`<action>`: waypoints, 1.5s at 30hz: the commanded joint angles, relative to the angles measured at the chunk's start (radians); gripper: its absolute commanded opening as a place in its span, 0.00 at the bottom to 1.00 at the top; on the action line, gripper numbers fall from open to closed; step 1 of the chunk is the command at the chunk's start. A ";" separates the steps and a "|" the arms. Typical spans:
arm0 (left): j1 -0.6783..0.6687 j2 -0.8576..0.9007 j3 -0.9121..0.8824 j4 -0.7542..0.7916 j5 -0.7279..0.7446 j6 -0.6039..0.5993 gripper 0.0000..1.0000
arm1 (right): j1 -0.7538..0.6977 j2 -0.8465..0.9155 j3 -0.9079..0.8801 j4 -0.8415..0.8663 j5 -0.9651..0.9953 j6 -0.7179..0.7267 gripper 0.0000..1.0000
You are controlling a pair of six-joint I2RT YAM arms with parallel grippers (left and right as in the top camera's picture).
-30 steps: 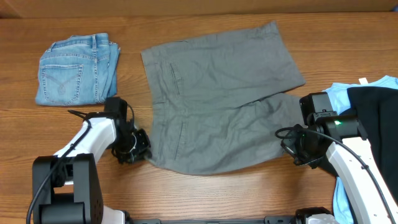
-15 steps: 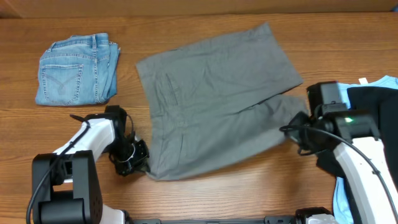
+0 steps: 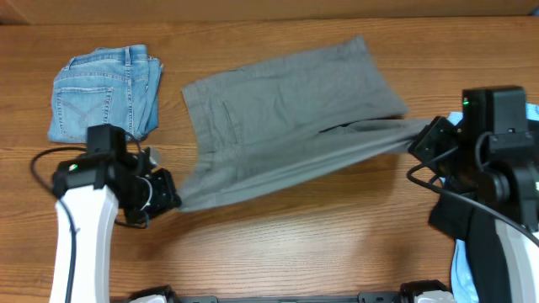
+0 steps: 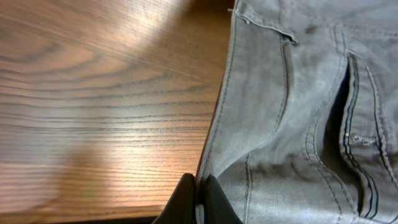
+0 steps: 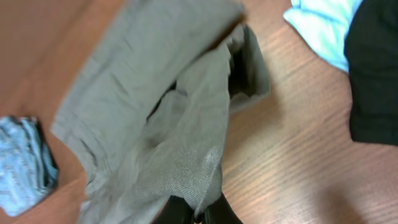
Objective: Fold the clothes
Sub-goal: 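Grasp the bottom hem with both grippers and lift it upward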
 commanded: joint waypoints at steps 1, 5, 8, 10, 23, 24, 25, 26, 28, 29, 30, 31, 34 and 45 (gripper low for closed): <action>0.019 -0.073 0.075 -0.056 -0.154 0.030 0.04 | -0.008 -0.023 0.082 0.001 0.098 -0.015 0.04; 0.019 -0.125 0.132 -0.137 -0.175 0.030 0.04 | -0.008 -0.023 0.128 -0.018 0.089 -0.011 0.04; 0.019 -0.153 0.163 -0.165 -0.177 0.030 0.04 | -0.008 -0.023 0.154 -0.043 0.050 -0.010 0.04; 0.019 -0.170 0.177 -0.172 -0.177 0.025 0.04 | -0.008 -0.023 0.160 -0.061 0.027 0.002 0.04; 0.001 -0.105 0.175 -0.137 -0.194 0.035 0.04 | -0.006 0.204 0.158 -0.242 -0.065 -0.055 0.04; -0.003 -0.095 0.175 -0.138 -0.194 0.043 0.04 | -0.007 0.229 0.158 -0.272 -0.043 -0.060 0.04; -0.006 -0.086 0.175 -0.140 -0.198 0.046 0.04 | -0.006 0.250 0.156 -0.283 -0.020 -0.068 0.04; -0.007 -0.078 0.175 -0.144 -0.207 0.046 0.04 | -0.007 0.263 0.150 -0.283 -0.020 -0.097 0.04; -0.007 -0.063 0.175 -0.157 -0.231 0.050 0.04 | -0.007 0.271 0.143 -0.282 -0.020 -0.093 0.04; -0.007 -0.057 0.175 -0.164 -0.245 0.050 0.04 | -0.007 0.271 0.143 -0.278 -0.017 -0.093 0.04; -0.007 -0.051 0.175 -0.168 -0.259 0.049 0.04 | -0.007 0.271 0.143 -0.274 -0.010 -0.094 0.04; -0.007 -0.048 0.175 -0.168 -0.266 0.049 0.04 | -0.007 0.271 0.143 -0.270 -0.004 -0.094 0.04; -0.007 -0.038 0.175 -0.154 -0.267 0.049 0.04 | -0.007 0.273 0.143 -0.250 -0.010 -0.095 0.04; -0.008 -0.022 0.175 -0.130 -0.238 0.049 0.04 | -0.007 0.276 0.143 -0.175 -0.073 -0.184 0.04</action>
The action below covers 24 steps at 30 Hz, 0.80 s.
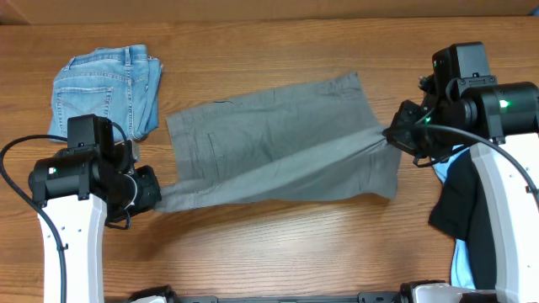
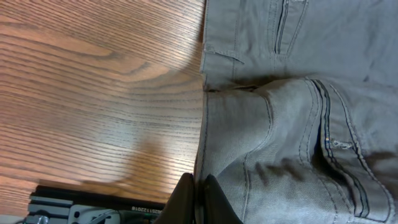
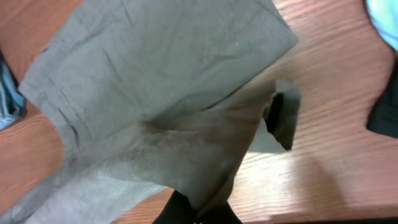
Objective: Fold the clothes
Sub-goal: 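Grasp the bottom hem with both grippers and lift it upward, then fold the bottom hem up over the top edge with both grippers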
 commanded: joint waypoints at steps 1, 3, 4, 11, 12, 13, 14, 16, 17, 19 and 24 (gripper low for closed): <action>-0.002 0.000 0.014 0.003 -0.021 0.023 0.04 | -0.006 -0.015 0.007 -0.024 0.135 0.061 0.04; -0.002 0.000 0.014 0.000 -0.021 0.023 0.04 | -0.006 -0.015 0.007 -0.042 0.151 0.061 0.04; -0.002 0.000 0.014 -0.002 -0.021 0.023 0.04 | -0.006 -0.015 0.007 -0.055 0.151 0.061 0.04; -0.004 0.000 0.014 -0.038 -0.021 0.024 0.04 | -0.005 -0.021 0.007 -0.120 0.049 0.039 0.04; -0.009 0.000 0.014 -0.042 -0.021 0.024 0.04 | -0.005 -0.026 0.007 -0.120 0.024 0.039 0.04; -0.015 -0.001 0.014 -0.046 -0.021 0.026 0.04 | -0.005 -0.030 0.007 -0.120 0.012 0.039 0.04; -0.024 -0.002 0.014 -0.050 -0.021 0.027 0.04 | -0.005 -0.036 0.007 -0.120 0.013 0.039 0.04; -0.046 -0.010 0.014 -0.052 -0.021 0.025 0.04 | -0.005 -0.049 0.007 -0.120 0.023 0.043 0.04; -0.058 -0.014 0.014 -0.051 -0.022 0.021 0.04 | -0.005 -0.056 0.007 -0.120 0.034 0.051 0.04; -0.079 -0.024 0.014 -0.045 -0.023 0.015 0.04 | -0.005 -0.076 0.007 -0.118 0.054 0.059 0.04; -0.099 -0.031 0.014 -0.021 -0.026 -0.003 0.04 | -0.005 -0.111 0.007 -0.093 0.069 0.066 0.04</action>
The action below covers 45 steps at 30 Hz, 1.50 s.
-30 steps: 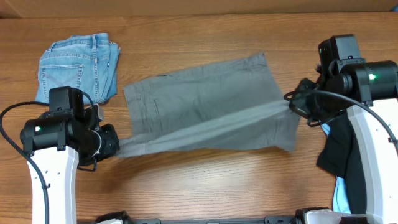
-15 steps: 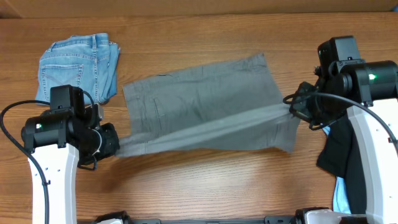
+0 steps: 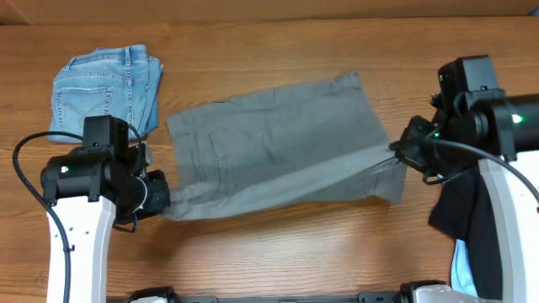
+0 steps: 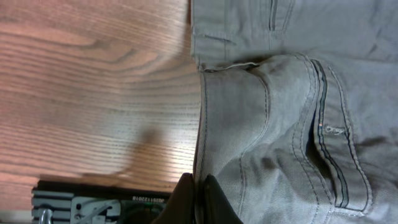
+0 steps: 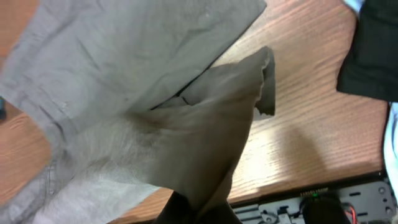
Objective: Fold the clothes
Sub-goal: 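Fold the bottom hem up over the top edge with both grippers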
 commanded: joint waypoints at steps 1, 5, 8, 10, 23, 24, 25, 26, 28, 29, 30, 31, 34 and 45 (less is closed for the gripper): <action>-0.008 -0.021 0.014 0.016 -0.018 -0.003 0.04 | -0.005 -0.039 0.007 0.023 0.026 0.012 0.04; -0.008 -0.021 0.014 0.024 -0.016 -0.003 0.04 | -0.005 -0.038 0.007 0.034 0.023 0.027 0.04; -0.008 -0.021 0.014 0.025 -0.016 -0.003 0.04 | -0.005 -0.038 0.007 0.033 0.023 0.027 0.04; -0.008 -0.021 0.014 0.024 -0.016 -0.003 0.04 | -0.005 -0.039 0.007 0.029 0.023 0.031 0.04; -0.008 -0.107 0.014 0.086 -0.016 -0.011 0.04 | -0.005 -0.162 0.007 0.078 0.083 0.094 0.04; -0.008 -0.105 0.014 0.095 -0.016 -0.011 0.04 | -0.005 -0.164 0.007 0.095 0.083 0.094 0.04; -0.008 -0.100 0.014 0.100 -0.016 -0.011 0.04 | -0.005 -0.163 0.007 0.111 0.083 0.094 0.04; -0.008 -0.095 0.014 0.104 -0.016 -0.011 0.04 | -0.005 -0.159 0.005 0.123 0.083 0.094 0.04; -0.008 -0.079 0.014 0.104 -0.016 -0.010 0.04 | -0.005 -0.145 -0.005 0.138 0.082 0.094 0.04; -0.008 -0.071 0.014 0.103 -0.016 -0.009 0.04 | -0.005 -0.137 -0.012 0.138 0.079 0.093 0.04; -0.008 -0.065 0.014 0.102 -0.016 -0.007 0.04 | -0.005 -0.129 -0.019 0.138 0.075 0.093 0.04; -0.008 -0.058 0.014 0.100 -0.016 -0.007 0.04 | -0.005 -0.120 -0.030 0.136 0.075 0.093 0.04; -0.008 -0.047 0.014 0.091 -0.017 -0.006 0.04 | -0.005 -0.099 -0.053 0.139 0.076 0.093 0.04; -0.008 0.074 0.014 0.343 -0.013 -0.003 0.04 | -0.006 0.077 -0.064 0.540 0.087 0.078 0.04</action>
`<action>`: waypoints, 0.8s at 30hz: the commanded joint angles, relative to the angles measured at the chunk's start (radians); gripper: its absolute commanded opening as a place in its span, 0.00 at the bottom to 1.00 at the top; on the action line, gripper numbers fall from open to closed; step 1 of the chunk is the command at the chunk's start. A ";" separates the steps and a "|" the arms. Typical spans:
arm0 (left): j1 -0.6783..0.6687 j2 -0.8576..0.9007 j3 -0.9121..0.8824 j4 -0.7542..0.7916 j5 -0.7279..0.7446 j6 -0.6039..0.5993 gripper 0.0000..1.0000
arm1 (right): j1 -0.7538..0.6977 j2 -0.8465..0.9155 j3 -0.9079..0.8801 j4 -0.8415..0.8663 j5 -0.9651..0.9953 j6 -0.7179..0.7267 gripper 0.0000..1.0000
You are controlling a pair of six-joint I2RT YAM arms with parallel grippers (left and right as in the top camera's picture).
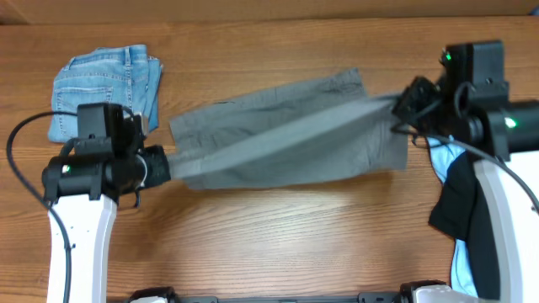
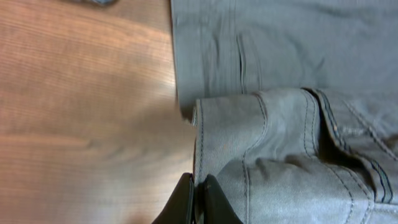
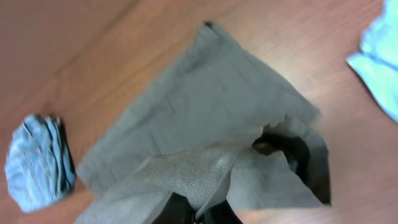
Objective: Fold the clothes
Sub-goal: 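Fold the bottom hem up over the top edge with both grippers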
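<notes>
Grey shorts (image 1: 278, 135) lie spread across the middle of the wooden table (image 1: 269, 244), one layer lifted and stretched taut between my two grippers. At the left, my left gripper (image 1: 160, 164) is shut on the waistband corner (image 2: 205, 124), its black fingertips (image 2: 184, 202) pinching the seam. At the right, my right gripper (image 1: 402, 99) is shut on the leg hem, held above the table; grey fabric (image 3: 211, 168) drapes over its fingers. Folded blue jeans (image 1: 105, 88) rest at the far left.
A black garment (image 1: 459, 206) and a light blue cloth (image 1: 461, 265) lie at the table's right edge, under the right arm. The light blue cloth (image 3: 382, 62) also shows at the right of the right wrist view. Bare wood runs along the front of the table.
Both grippers have moved toward the far side with the shorts' edge held. The lifted layer, which hung over the near edge, now stretches diagonally across the middle of the shorts.
The grippers held the near edge of the shorts, waistband at left and hem at right, low over the table. The shorts then lay shifted left and flatter. The held edge stayed near the front, and now it spans the shorts' middle, further back.
</notes>
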 commanded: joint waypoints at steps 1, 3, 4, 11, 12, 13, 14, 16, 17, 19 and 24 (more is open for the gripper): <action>-0.006 0.065 0.014 0.051 -0.022 0.000 0.04 | -0.006 0.073 0.003 0.060 0.040 -0.002 0.04; -0.006 0.117 0.014 0.096 -0.022 0.001 0.04 | -0.006 0.131 0.003 0.090 0.051 -0.002 0.04; -0.006 0.143 0.014 0.119 -0.022 0.001 0.04 | -0.006 0.157 0.003 0.100 0.062 -0.002 0.04; -0.006 0.327 0.014 0.297 -0.014 0.000 0.04 | -0.006 0.320 0.003 0.185 0.095 -0.002 0.04; -0.006 0.348 0.014 0.320 -0.014 -0.005 0.04 | -0.006 0.342 0.003 0.204 0.095 -0.002 0.04; -0.006 0.368 0.014 0.342 -0.014 -0.015 0.04 | -0.006 0.358 0.003 0.223 0.095 -0.002 0.04; -0.006 0.386 0.014 0.365 -0.013 -0.032 0.05 | -0.006 0.373 0.003 0.244 0.088 -0.002 0.04; -0.006 0.417 0.014 0.412 -0.011 -0.071 0.13 | -0.006 0.396 0.003 0.300 0.073 -0.002 0.04; -0.006 0.429 0.014 0.435 -0.004 -0.086 0.25 | -0.006 0.405 0.003 0.335 0.073 -0.002 0.19; -0.006 0.446 0.014 0.478 0.035 -0.090 0.65 | -0.006 0.417 0.003 0.406 0.074 -0.029 0.90; 0.001 0.439 0.026 0.463 0.066 -0.077 1.00 | -0.017 0.404 0.007 0.401 0.073 -0.115 0.96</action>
